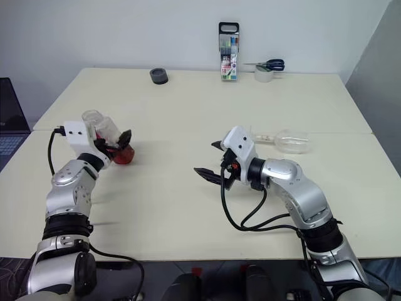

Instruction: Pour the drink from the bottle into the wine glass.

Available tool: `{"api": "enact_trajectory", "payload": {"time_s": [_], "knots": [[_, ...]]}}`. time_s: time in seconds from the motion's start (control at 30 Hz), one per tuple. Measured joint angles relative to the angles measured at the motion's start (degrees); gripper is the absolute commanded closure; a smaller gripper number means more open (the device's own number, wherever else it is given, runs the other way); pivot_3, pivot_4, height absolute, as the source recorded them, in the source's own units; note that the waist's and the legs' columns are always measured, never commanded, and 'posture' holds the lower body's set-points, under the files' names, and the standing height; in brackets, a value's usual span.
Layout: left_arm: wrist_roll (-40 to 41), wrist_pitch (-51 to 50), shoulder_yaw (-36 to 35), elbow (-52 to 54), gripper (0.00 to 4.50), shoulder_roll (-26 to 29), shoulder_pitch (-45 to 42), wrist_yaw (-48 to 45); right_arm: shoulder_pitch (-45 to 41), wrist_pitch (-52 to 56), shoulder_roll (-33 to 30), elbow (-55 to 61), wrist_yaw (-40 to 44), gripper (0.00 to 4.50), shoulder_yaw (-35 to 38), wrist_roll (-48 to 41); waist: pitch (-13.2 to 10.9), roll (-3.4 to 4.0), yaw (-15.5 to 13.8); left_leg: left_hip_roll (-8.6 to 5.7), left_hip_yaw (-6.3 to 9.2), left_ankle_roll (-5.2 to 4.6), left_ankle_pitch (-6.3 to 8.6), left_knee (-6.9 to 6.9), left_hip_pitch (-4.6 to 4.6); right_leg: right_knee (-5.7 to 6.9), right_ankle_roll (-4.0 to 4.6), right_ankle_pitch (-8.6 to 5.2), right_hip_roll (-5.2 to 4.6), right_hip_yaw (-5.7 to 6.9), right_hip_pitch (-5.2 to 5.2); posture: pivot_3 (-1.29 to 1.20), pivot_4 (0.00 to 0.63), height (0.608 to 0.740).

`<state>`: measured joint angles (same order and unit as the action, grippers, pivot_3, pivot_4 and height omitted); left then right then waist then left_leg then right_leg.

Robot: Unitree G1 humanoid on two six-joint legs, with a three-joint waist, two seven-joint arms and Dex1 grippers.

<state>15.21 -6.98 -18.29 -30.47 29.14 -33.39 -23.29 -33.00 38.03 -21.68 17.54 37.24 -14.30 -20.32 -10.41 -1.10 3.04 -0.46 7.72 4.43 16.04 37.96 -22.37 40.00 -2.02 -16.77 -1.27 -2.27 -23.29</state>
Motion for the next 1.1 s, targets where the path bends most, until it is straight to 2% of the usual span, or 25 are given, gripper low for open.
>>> {"api": "enact_trajectory", "payload": {"time_s": [0.3,0.67,0.87,1.03,1.1], "knots": [[-0.76,3.07,0.35,0.89,0.03,-0.14,1.93,0.17,0.48,-0.27,0.18,0.03,0.04,0.0,-0.44,1.26,0.01,0.0,0.1,0.0,-0.03,0.0,0.0,-0.01,0.01,0.0,0.0,0.0,0.0,-0.03,0.0,0.0,0.15,0.74],[-2.88,8.34,1.57,1.18,0.03,-1.6,10.34,2.15,7.54,-4.17,-2.38,2.6,-1.78,0.0,-1.96,7.63,0.04,-0.04,0.03,-0.01,-0.03,-0.02,0.02,-0.05,0.01,-0.03,0.0,0.0,-0.02,-0.05,0.0,0.0,0.15,0.74],[-1.45,5.68,1.76,14.57,0.03,-1.27,24.37,-1.72,14.51,3.96,-2.25,7.91,-4.7,0.0,5.71,2.7,0.04,-0.04,0.03,0.08,-0.02,-0.18,0.12,-0.07,0.03,-0.02,0.0,0.0,-0.09,-0.07,0.0,0.0,0.15,0.74],[2.16,0.13,3.71,27.68,0.03,0.25,34.63,-8.72,15.39,11.69,4.59,9.68,-13.58,0.0,15.44,-1.21,0.09,0.03,-0.19,0.07,-0.12,-0.21,0.13,-0.14,0.3,0.0,0.0,-0.01,0.02,-0.12,0.19,0.0,0.15,0.74],[3.36,-2.96,7.39,32.4,0.03,0.86,35.6,-13.02,14.02,16.59,11.23,8.26,-19.9,0.0,21.01,-2.96,0.09,0.02,-0.66,0.06,-0.12,-0.21,0.13,-0.13,0.3,0.01,0.0,0.0,0.05,-0.11,0.21,0.0,0.15,0.74]]}}
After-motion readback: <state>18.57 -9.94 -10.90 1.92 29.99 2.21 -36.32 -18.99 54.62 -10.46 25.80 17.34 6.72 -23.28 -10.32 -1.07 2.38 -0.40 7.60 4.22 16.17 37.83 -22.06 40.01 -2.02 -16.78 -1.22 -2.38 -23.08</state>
